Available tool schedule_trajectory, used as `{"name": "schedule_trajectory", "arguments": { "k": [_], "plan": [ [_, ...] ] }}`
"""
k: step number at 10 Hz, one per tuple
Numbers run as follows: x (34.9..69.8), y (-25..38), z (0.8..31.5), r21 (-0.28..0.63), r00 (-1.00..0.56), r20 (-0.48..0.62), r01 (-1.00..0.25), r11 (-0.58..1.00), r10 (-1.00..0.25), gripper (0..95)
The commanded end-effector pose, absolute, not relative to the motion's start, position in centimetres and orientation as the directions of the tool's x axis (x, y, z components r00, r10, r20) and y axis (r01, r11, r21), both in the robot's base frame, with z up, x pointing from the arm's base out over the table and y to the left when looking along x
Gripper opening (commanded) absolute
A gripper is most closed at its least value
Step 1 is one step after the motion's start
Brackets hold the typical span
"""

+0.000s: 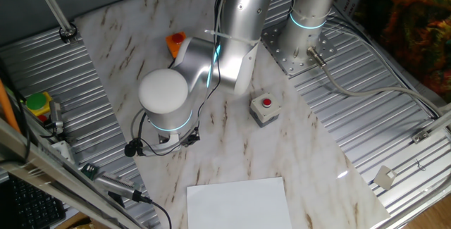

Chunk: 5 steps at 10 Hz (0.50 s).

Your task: Unfold the leg of the glasses (with one hand)

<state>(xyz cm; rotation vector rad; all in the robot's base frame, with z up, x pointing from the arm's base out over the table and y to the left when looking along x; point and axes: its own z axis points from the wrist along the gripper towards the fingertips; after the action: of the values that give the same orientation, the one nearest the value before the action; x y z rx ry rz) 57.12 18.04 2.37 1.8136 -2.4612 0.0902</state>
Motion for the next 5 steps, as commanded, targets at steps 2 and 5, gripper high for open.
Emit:
{"name": "schedule_trajectory", "arguments": {
  "k": [2,5],
  "plan": [
    [56.89,17.91,2.31,-0.001,-0.296,0.097,-0.955,0.298,-0.95,19.0],
    [56.77,17.87,2.24,-0.002,-0.296,0.094,-0.955,0.298,-0.95,19.0]
  ]
}}
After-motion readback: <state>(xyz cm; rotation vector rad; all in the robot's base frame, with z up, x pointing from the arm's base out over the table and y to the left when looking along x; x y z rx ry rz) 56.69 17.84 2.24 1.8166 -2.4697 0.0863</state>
